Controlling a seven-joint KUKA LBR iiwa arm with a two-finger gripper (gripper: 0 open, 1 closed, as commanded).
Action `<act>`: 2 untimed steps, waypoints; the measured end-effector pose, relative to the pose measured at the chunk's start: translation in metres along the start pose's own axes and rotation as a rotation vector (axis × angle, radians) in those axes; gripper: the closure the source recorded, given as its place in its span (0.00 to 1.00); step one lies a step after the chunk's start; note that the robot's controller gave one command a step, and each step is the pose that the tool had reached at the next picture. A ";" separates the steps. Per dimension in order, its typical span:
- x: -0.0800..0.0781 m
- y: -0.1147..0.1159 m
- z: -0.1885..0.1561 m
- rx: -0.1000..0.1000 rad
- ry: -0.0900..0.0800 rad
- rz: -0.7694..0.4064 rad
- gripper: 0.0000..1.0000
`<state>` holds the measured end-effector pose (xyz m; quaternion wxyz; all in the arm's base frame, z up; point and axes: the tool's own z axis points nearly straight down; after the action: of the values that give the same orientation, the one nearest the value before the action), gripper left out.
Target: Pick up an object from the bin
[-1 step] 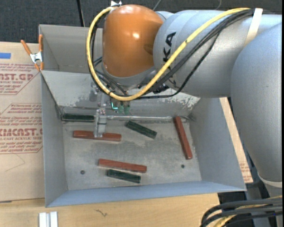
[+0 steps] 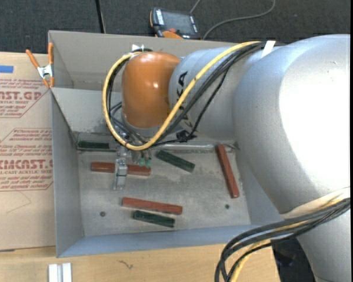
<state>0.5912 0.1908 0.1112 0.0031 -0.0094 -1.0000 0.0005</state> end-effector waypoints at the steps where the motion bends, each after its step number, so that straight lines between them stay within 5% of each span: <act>1: 0.019 -0.038 0.044 0.000 -0.003 -0.043 0.00; 2: 0.017 -0.036 0.041 -0.003 -0.008 -0.044 1.00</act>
Offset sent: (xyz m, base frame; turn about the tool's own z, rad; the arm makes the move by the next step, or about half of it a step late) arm -0.0185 -0.0362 -0.0412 -0.0444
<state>0.5730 0.1553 0.0700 -0.0008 0.0128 -0.9999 -0.0009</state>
